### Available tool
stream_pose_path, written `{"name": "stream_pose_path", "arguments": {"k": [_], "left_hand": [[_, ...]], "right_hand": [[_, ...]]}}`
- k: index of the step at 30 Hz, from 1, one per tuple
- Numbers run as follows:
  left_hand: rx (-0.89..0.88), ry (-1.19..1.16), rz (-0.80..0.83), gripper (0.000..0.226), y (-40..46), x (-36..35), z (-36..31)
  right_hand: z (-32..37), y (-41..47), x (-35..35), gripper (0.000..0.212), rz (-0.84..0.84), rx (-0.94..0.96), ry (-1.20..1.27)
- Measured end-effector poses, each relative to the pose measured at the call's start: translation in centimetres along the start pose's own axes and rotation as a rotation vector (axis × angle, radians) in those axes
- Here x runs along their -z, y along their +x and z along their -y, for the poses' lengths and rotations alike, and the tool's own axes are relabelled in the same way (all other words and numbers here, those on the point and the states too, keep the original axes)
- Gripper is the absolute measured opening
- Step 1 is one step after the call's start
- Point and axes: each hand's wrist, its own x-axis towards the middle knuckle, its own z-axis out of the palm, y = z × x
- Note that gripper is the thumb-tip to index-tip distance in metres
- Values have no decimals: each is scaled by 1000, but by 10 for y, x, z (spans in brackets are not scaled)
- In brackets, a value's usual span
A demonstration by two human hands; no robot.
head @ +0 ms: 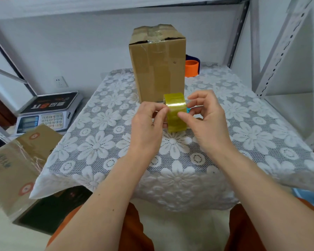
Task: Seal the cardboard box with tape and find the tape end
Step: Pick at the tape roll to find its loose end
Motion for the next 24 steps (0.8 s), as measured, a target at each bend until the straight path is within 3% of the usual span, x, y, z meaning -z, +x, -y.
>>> {"name": "stream_pose_path", "arguments": {"k": [4,8,13,20,24], "left_hand": [[-8,22,-1,11,0,0,4],[-18,-5,19,4,-3,4,1],[-4,-43,44,14,0,8,-1],[74,-171,127,22,2,12,-6],[145,-205,117,12,1,12,-8]], "right_hand": [[-1,1,0,14,1,-13,3],[-1,1,0,12,5,-28,24],[-1,2,0,6,38,-72,60],[-1,2,1,10,40,-107,82],[0,2,1,12,51,-117,109]]}}
